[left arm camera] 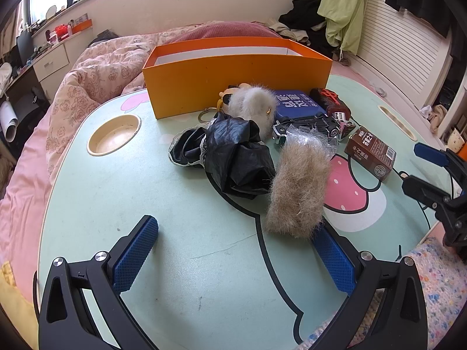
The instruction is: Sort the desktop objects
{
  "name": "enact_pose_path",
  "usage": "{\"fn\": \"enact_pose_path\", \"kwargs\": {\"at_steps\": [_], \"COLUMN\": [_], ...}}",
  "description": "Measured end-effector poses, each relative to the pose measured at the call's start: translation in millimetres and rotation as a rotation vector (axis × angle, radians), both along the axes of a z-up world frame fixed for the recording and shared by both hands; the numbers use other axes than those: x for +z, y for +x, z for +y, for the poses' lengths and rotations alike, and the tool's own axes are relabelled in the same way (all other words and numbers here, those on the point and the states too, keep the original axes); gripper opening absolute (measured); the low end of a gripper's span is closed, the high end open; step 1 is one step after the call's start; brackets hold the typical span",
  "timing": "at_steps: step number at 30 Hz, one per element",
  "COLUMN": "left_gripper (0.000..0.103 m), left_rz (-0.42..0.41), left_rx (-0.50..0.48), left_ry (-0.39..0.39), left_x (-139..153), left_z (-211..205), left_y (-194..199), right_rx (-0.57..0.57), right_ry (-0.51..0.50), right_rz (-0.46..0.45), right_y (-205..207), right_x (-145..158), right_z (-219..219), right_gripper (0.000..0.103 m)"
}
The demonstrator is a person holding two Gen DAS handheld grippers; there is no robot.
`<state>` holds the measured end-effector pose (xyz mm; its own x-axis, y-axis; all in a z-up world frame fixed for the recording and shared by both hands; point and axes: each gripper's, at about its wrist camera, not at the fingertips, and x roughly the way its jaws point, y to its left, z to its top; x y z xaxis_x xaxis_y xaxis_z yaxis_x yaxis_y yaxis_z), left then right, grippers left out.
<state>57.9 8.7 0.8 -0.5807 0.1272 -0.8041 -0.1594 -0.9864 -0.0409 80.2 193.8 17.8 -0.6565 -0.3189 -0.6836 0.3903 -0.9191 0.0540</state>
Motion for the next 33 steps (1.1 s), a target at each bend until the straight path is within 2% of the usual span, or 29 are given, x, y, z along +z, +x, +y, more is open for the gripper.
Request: {"fn": "enact_pose_path", "kwargs": {"at_steps": [4,13,25,27,28,29,33], "left_gripper": [0.103,0.103,0.103,0.103,0.103,0.103,0.103], "left_rz": [0.0,0.0,0.0,0.0,0.0,0.001,0.016], "left_rx": [0.0,0.001,0.001,0.001,0.0,0.0,0.0], "left_ry": [0.0,0.0,0.0,0.0,0.0,0.001,0.012], "left_x": [0,0,0,0,0,0,1], "left_z": [0,0,1,1,1,1,-1], "left_y": [0,0,0,0,0,0,4], "right_rx": [-0.02,-0.095,-0.015,0.008,0.021,0.036,0.051], "right_ry": [0.02,-0.033,0.016,0.049,0.074,0.102,0.095], "right_rz": [-0.019,-0.051,-0.034,-0.046,-0.064,-0.088,-0.001], "right_y": [-14,-22,-30,-33,-34,-35,-17], "right_x": [1,4,9,5,0,-7,-5], "right_z": [-5,9,-17,-27,-33,-38,-38], "right_gripper": [0.102,0.102,0.101,0.088,0.061,0.04,0.039]}}
